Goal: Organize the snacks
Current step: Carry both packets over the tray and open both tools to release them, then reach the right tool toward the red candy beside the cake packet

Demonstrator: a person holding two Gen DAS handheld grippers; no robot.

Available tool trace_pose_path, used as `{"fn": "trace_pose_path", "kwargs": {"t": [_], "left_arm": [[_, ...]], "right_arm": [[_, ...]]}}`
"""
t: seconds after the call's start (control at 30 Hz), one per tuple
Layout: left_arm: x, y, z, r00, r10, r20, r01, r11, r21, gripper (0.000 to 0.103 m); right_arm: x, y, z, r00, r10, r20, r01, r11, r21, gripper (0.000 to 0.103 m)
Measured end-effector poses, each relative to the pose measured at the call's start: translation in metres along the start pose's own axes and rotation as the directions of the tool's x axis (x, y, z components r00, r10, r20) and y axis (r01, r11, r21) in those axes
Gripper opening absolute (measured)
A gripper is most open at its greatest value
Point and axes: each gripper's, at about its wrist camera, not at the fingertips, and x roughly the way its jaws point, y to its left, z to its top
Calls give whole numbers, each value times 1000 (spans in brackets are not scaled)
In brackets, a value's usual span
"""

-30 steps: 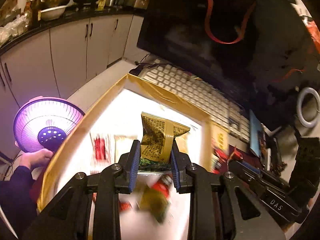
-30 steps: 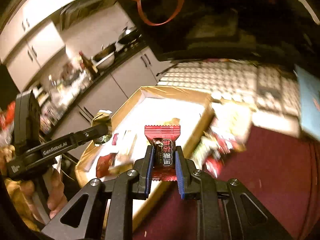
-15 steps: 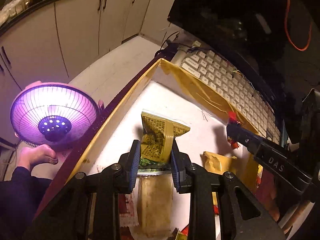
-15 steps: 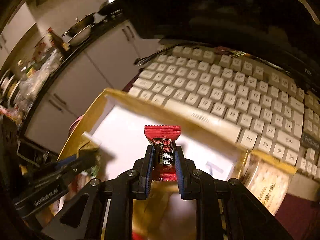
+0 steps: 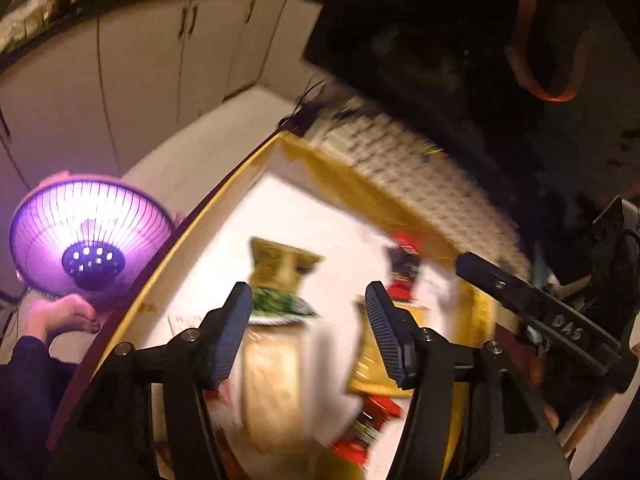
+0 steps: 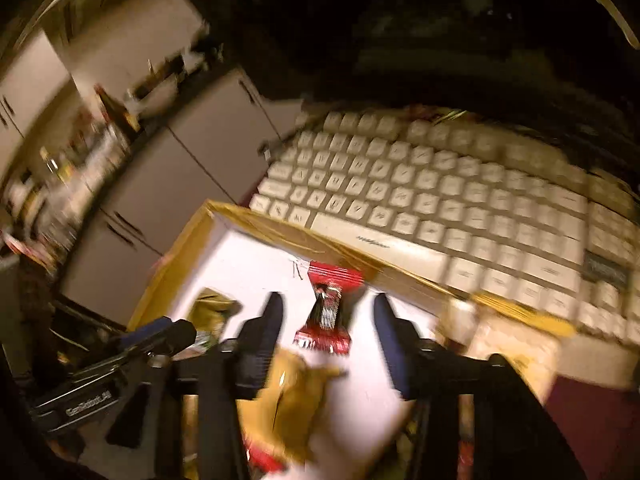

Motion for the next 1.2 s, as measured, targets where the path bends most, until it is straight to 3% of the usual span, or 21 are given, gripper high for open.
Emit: {"fn": "trace_pose_path", "kwargs": {"t": [0.13, 0.27, 0.3, 0.37, 0.43, 0.67, 0.73, 0.87, 1.1, 1.2], "left_arm": [[-35, -28, -28, 995, -52, 81, 48, 998, 43, 69], [-52, -56, -58, 989, -102, 106, 90, 989, 116, 70], [-55, -61, -64, 988, -107, 109, 94, 988, 123, 70], [-60, -66, -73, 988, -112, 109, 97, 986, 135, 70], [-63, -68, -79, 987, -109, 115, 91, 985, 149, 70], [-64, -64, -90, 991, -82, 106, 69, 989, 129, 70], [-61, -65, -92, 992, -90, 93, 78, 989, 125, 70], [-62, -73, -96, 992, -89, 90, 74, 985, 158, 70], [-57, -104, -101, 992, -102, 67, 82, 964, 253, 70], [-45, -126, -107, 995, -96, 29, 81, 942, 327, 70]], "right_arm": [[-59, -26, -26, 997, 39, 71, -43, 997, 57, 62], [-81, -63, -62, 998, 20, 62, -29, 989, 142, 62], [-78, -73, -71, 999, 10, 49, -18, 987, 159, 60], [-68, -87, -83, 1000, 2, 12, -5, 979, 203, 44], [-55, -92, -92, 999, 37, -24, -30, 970, 243, 36], [-35, -82, -96, 999, 37, -26, -29, 966, 256, 32], [-32, -83, -98, 999, 32, -25, -25, 967, 253, 27], [-27, -81, -99, 999, 39, -25, -32, 970, 242, 24], [-67, -98, -119, 994, 87, 60, -100, 958, 267, 23], [-91, -109, -139, 992, 47, 117, -79, 956, 284, 23]]}}
